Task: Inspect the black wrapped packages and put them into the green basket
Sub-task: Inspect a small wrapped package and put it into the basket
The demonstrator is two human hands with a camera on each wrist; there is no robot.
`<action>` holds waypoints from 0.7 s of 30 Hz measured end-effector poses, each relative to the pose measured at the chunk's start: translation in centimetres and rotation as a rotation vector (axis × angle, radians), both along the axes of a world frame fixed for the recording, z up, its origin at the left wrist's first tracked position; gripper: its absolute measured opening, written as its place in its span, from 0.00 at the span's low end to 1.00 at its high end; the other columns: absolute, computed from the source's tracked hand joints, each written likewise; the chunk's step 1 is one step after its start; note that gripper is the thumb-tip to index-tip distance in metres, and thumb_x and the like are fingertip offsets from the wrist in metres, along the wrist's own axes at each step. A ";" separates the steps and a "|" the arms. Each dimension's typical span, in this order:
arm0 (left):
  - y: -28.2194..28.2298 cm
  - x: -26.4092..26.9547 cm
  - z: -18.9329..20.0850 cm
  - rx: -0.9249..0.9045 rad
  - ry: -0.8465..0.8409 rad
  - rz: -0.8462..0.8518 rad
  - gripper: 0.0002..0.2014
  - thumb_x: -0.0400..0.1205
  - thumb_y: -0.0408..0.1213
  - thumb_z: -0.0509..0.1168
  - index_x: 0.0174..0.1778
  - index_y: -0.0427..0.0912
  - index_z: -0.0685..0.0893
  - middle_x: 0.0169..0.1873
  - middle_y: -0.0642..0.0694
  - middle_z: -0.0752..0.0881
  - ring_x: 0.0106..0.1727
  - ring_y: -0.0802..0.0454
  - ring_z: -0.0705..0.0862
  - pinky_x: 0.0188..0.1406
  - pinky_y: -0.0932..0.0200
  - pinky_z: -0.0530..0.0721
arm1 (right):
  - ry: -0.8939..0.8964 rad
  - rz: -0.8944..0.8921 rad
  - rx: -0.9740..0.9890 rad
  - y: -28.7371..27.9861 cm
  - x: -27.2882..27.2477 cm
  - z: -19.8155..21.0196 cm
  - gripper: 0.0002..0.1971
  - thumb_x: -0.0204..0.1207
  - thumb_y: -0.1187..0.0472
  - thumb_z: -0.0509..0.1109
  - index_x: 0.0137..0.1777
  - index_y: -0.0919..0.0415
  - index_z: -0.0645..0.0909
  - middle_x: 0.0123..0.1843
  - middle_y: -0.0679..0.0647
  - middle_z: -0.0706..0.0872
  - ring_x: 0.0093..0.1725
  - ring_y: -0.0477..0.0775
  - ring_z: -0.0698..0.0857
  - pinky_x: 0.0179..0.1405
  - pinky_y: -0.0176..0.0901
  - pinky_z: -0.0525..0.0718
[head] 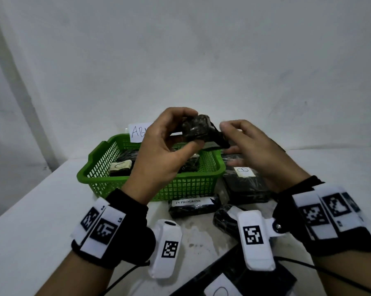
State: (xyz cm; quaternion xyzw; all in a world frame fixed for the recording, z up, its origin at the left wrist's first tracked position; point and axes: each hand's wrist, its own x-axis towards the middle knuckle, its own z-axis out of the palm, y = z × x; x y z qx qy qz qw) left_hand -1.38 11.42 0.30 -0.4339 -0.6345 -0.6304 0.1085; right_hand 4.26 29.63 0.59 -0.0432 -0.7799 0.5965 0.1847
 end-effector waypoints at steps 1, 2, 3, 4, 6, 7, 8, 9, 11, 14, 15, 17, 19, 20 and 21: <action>-0.1 -0.1 0.0 -0.013 0.032 0.031 0.21 0.75 0.24 0.75 0.59 0.48 0.81 0.54 0.51 0.88 0.59 0.52 0.88 0.57 0.51 0.88 | -0.013 0.048 -0.029 -0.2 0.1 0.1 0.33 0.67 0.28 0.68 0.67 0.47 0.79 0.64 0.50 0.87 0.64 0.55 0.87 0.62 0.57 0.87; -0.1 -0.2 0.0 -0.040 0.072 0.054 0.21 0.74 0.25 0.76 0.58 0.49 0.82 0.53 0.53 0.88 0.58 0.52 0.88 0.59 0.48 0.88 | -0.026 0.100 -0.053 -0.3 0.3 0.2 0.38 0.62 0.25 0.68 0.68 0.47 0.79 0.66 0.50 0.87 0.66 0.55 0.86 0.65 0.59 0.86; -0.2 -0.2 0.1 -0.068 0.106 0.068 0.21 0.74 0.26 0.77 0.58 0.49 0.82 0.52 0.54 0.88 0.57 0.52 0.88 0.58 0.46 0.88 | -0.038 0.150 -0.056 -0.4 0.4 0.4 0.42 0.58 0.24 0.71 0.70 0.47 0.79 0.67 0.49 0.86 0.68 0.53 0.84 0.66 0.58 0.85; -0.2 -0.1 0.1 -0.094 0.133 0.078 0.20 0.74 0.27 0.77 0.58 0.48 0.83 0.52 0.55 0.88 0.57 0.51 0.88 0.57 0.44 0.88 | -0.048 0.196 -0.048 -0.5 0.6 0.5 0.44 0.57 0.25 0.74 0.71 0.48 0.78 0.69 0.49 0.85 0.68 0.51 0.84 0.66 0.56 0.84; -0.2 0.1 0.1 -0.133 0.162 0.083 0.20 0.73 0.32 0.77 0.60 0.48 0.84 0.52 0.56 0.88 0.58 0.51 0.87 0.57 0.43 0.88 | -0.059 0.246 -0.048 -0.5 0.6 0.3 0.43 0.59 0.35 0.82 0.75 0.48 0.76 0.70 0.50 0.85 0.68 0.47 0.85 0.65 0.53 0.84; -0.2 0.1 0.2 -0.150 0.171 0.091 0.20 0.73 0.34 0.77 0.60 0.49 0.85 0.53 0.56 0.88 0.59 0.50 0.86 0.57 0.42 0.87 | -0.056 0.253 -0.062 -0.6 0.6 0.2 0.42 0.61 0.40 0.84 0.75 0.48 0.75 0.70 0.51 0.85 0.67 0.46 0.86 0.66 0.53 0.84; -0.2 0.2 0.2 -0.169 0.182 0.102 0.20 0.73 0.36 0.77 0.61 0.50 0.85 0.53 0.56 0.88 0.60 0.49 0.86 0.56 0.41 0.86 | -0.047 0.248 -0.087 -0.5 0.5 0.0 0.40 0.60 0.45 0.84 0.74 0.48 0.76 0.70 0.52 0.85 0.66 0.47 0.87 0.67 0.54 0.85; -0.2 0.2 0.2 -0.184 0.195 0.113 0.21 0.73 0.37 0.77 0.62 0.51 0.84 0.54 0.56 0.88 0.61 0.49 0.85 0.56 0.41 0.86 | -0.024 0.236 -0.118 -0.6 0.3 -0.1 0.39 0.60 0.48 0.83 0.73 0.49 0.76 0.69 0.54 0.86 0.65 0.49 0.88 0.67 0.55 0.85; -0.4 0.1 0.2 -0.204 0.197 0.091 0.23 0.73 0.35 0.76 0.63 0.51 0.83 0.56 0.56 0.88 0.63 0.53 0.84 0.58 0.44 0.85 | 0.060 0.191 -0.172 -0.6 0.0 -0.2 0.35 0.59 0.55 0.80 0.70 0.50 0.77 0.63 0.57 0.89 0.63 0.54 0.90 0.68 0.56 0.85; -0.8 0.1 0.2 -0.168 0.069 -0.048 0.22 0.77 0.26 0.68 0.67 0.47 0.80 0.59 0.52 0.88 0.65 0.53 0.85 0.56 0.51 0.88 | 0.165 0.138 -0.186 -0.5 -0.2 -0.1 0.37 0.56 0.60 0.81 0.69 0.51 0.78 0.57 0.53 0.91 0.57 0.52 0.92 0.61 0.52 0.87; -0.8 0.1 0.2 -0.134 0.013 -0.067 0.20 0.79 0.27 0.65 0.67 0.46 0.80 0.61 0.49 0.87 0.64 0.54 0.85 0.55 0.55 0.88 | 0.187 0.135 -0.176 -0.4 -0.1 -0.1 0.39 0.54 0.61 0.83 0.68 0.51 0.78 0.58 0.52 0.91 0.57 0.51 0.92 0.59 0.50 0.87; -0.7 0.2 0.3 -0.077 -0.111 -0.034 0.15 0.82 0.35 0.64 0.65 0.45 0.81 0.61 0.49 0.88 0.61 0.56 0.86 0.53 0.56 0.88 | 0.216 0.136 -0.120 -0.2 0.0 -0.2 0.43 0.48 0.60 0.88 0.68 0.49 0.77 0.62 0.52 0.90 0.61 0.51 0.90 0.60 0.51 0.88; -0.6 0.1 0.5 -0.117 -0.253 0.008 0.13 0.86 0.47 0.64 0.63 0.46 0.82 0.58 0.51 0.88 0.57 0.56 0.88 0.53 0.55 0.89 | 0.230 0.139 -0.036 -0.2 0.1 -0.3 0.46 0.48 0.61 0.91 0.69 0.50 0.76 0.66 0.50 0.87 0.66 0.48 0.87 0.62 0.49 0.87; -0.6 0.0 0.5 -0.178 -0.304 0.023 0.15 0.86 0.51 0.62 0.63 0.47 0.82 0.57 0.52 0.88 0.55 0.55 0.88 0.52 0.55 0.89 | 0.244 0.148 -0.001 -0.3 0.0 -0.4 0.45 0.51 0.63 0.91 0.70 0.51 0.75 0.68 0.50 0.85 0.68 0.45 0.85 0.65 0.48 0.86; -0.6 -0.1 0.5 -0.247 -0.343 0.035 0.17 0.85 0.53 0.62 0.64 0.48 0.82 0.57 0.53 0.87 0.53 0.55 0.88 0.51 0.57 0.89 | 0.265 0.152 0.026 -0.3 0.0 -0.5 0.43 0.55 0.65 0.89 0.71 0.53 0.74 0.70 0.50 0.83 0.70 0.43 0.83 0.69 0.48 0.85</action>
